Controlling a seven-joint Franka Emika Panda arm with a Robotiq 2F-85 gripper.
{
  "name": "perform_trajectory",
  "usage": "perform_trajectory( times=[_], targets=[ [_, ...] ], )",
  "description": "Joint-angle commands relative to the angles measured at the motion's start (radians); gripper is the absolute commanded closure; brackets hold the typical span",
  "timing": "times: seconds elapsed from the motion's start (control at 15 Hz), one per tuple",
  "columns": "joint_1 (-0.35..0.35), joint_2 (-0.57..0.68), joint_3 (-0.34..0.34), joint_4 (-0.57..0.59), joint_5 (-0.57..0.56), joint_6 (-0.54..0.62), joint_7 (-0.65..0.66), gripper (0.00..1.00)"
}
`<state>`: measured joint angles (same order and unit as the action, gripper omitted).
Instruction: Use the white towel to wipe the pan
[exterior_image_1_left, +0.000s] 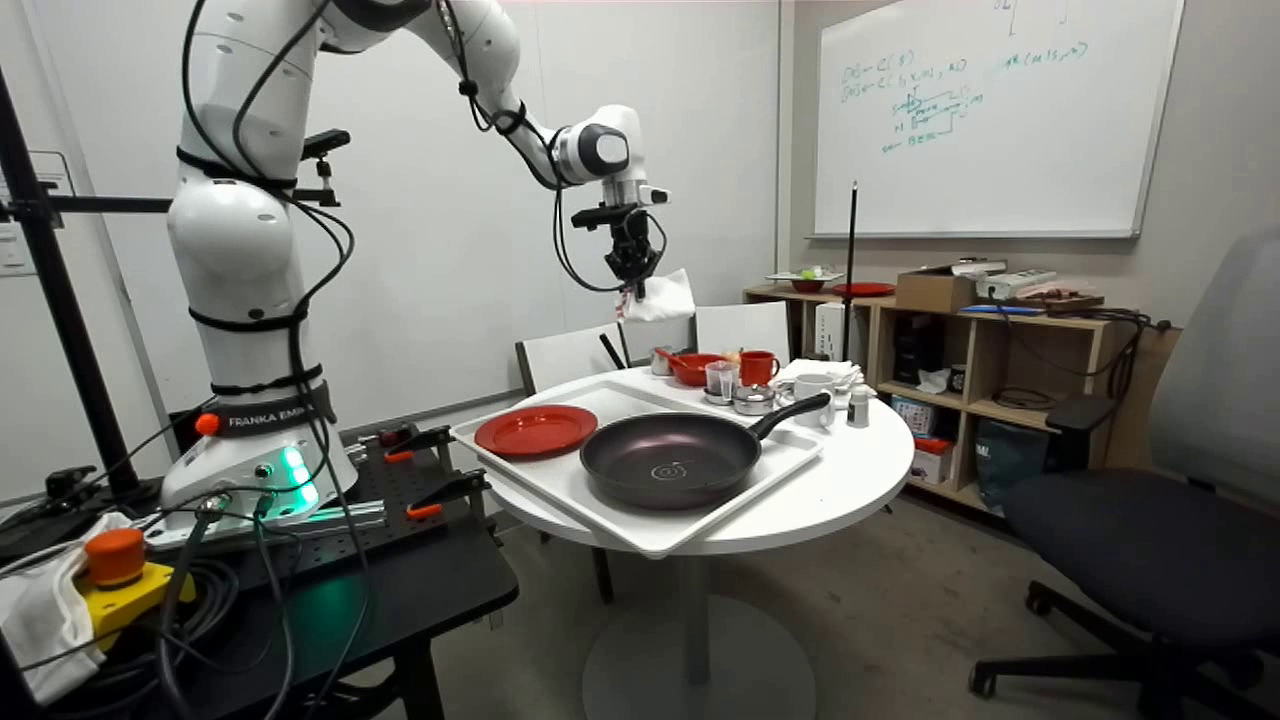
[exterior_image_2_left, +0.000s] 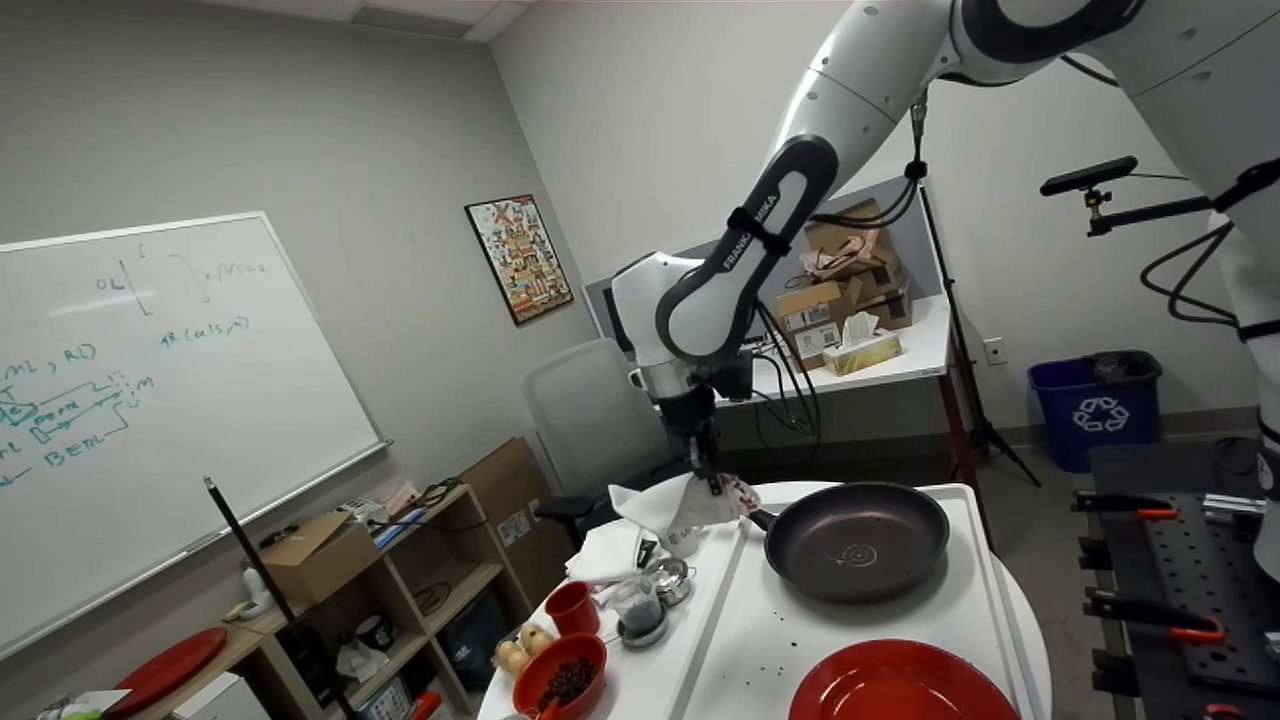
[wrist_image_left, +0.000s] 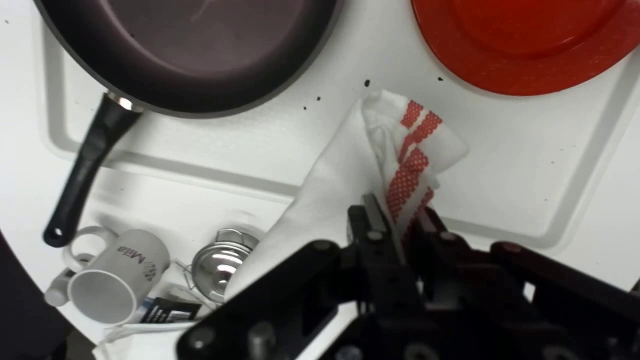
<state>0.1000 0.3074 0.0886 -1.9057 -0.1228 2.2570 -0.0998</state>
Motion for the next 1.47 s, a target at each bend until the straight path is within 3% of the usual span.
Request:
perform_trajectory(
  times=[0.0,0.4,0.73,0.8,1.33,1.4],
  targets=[
    [-0.050,-0.137,-0.039,-0.134,0.019,0.010,0.014,0.92],
    [-0.133,-0.210,-0.115,-0.240,0.027,-0.058,0.019,0.92],
    [-0.179,-0.169,-0.165,-0.266,0.019,-0.119,0.050,0.93],
    [-0.174,-0.169,-0.158,-0.252,0.012,-0.102,0.023,0.87],
    [-0.182,-0.161,-0.165,-0.266,0.012,-0.104,0.037,0.87],
    [-0.180,-0.149,-0.164,-0.255,0.011,-0.108,0.045,0.93]
  ],
)
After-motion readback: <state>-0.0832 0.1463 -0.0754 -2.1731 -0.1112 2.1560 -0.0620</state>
